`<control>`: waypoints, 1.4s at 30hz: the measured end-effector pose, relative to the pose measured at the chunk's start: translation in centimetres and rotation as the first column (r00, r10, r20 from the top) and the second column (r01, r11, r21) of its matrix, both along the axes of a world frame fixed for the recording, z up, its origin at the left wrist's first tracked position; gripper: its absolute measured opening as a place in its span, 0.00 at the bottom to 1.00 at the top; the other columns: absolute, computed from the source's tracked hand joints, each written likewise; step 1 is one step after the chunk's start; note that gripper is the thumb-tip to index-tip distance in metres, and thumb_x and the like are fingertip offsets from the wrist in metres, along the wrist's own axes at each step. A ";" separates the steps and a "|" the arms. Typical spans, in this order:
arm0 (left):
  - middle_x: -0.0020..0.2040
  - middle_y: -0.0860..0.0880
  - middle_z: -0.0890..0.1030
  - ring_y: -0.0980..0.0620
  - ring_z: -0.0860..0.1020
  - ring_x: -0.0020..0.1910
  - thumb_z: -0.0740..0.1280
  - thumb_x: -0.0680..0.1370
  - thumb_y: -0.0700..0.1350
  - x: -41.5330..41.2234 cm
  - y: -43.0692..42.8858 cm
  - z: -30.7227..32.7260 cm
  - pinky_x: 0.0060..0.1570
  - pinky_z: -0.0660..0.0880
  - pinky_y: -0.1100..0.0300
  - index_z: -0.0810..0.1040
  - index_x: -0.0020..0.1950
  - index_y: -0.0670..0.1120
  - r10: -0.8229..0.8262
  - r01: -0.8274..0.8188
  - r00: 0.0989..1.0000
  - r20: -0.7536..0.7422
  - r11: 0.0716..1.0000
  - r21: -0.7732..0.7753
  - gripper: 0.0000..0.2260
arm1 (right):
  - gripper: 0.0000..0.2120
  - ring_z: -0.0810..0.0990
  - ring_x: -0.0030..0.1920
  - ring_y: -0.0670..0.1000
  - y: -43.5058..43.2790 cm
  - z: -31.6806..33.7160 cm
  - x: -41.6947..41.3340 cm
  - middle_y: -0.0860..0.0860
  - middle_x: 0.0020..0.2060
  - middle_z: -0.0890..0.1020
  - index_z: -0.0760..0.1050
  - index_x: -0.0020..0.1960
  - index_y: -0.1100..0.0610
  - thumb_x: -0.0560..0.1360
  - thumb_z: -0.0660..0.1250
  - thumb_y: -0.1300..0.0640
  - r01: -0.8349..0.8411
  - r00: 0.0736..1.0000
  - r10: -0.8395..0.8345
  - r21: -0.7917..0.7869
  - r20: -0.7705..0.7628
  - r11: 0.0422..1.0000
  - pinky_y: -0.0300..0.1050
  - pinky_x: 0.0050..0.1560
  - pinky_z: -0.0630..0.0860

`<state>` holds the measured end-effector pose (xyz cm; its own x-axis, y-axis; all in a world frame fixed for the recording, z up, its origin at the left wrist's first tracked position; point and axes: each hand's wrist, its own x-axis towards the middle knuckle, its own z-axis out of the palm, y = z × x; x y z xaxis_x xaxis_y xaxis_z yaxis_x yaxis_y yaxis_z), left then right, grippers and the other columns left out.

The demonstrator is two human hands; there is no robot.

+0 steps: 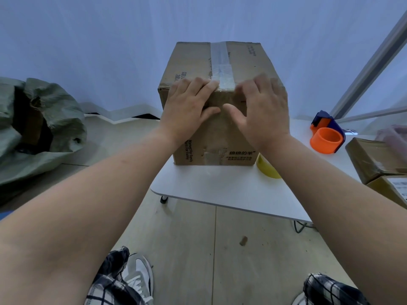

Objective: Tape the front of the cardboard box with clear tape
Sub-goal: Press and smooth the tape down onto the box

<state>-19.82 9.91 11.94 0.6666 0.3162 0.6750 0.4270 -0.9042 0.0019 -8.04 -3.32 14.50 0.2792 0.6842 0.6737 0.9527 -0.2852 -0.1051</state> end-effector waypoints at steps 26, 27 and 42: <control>0.69 0.46 0.70 0.43 0.62 0.68 0.74 0.62 0.62 -0.1 0.4 -2.4 0.69 0.54 0.38 0.58 0.71 0.46 0.197 -0.167 0.975 -0.105 0.956 0.240 0.45 | 0.44 0.62 0.71 0.62 2.3 -5.4 2.4 0.60 0.68 0.66 0.53 0.75 0.53 0.67 0.66 0.34 0.174 0.919 -0.127 -0.095 0.372 0.980 0.66 0.70 0.48; 0.69 0.46 0.70 0.43 0.61 0.68 0.74 0.62 0.62 -0.2 0.4 -2.3 0.69 0.53 0.38 0.58 0.71 0.46 0.187 -0.159 0.976 -0.108 0.960 0.229 0.45 | 0.47 0.61 0.71 0.63 2.2 -5.3 2.3 0.60 0.68 0.64 0.52 0.75 0.53 0.65 0.68 0.34 0.175 0.924 -0.123 -0.113 0.363 0.978 0.65 0.70 0.45; 0.71 0.42 0.67 0.39 0.58 0.71 0.72 0.61 0.67 0.7 -0.3 -2.7 0.67 0.51 0.34 0.56 0.72 0.42 0.280 -0.236 0.948 -0.153 0.938 0.255 0.50 | 0.27 0.58 0.73 0.59 0.4 -3.7 2.9 0.58 0.70 0.66 0.58 0.73 0.46 0.76 0.60 0.53 0.096 0.992 -0.085 -0.121 0.095 0.988 0.63 0.71 0.41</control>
<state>-19.08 9.65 9.21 0.7021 0.3450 0.6230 0.6187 -0.7287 -0.2937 -5.11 -2.96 10.82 0.2861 0.7393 0.6095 0.9263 -0.3761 0.0215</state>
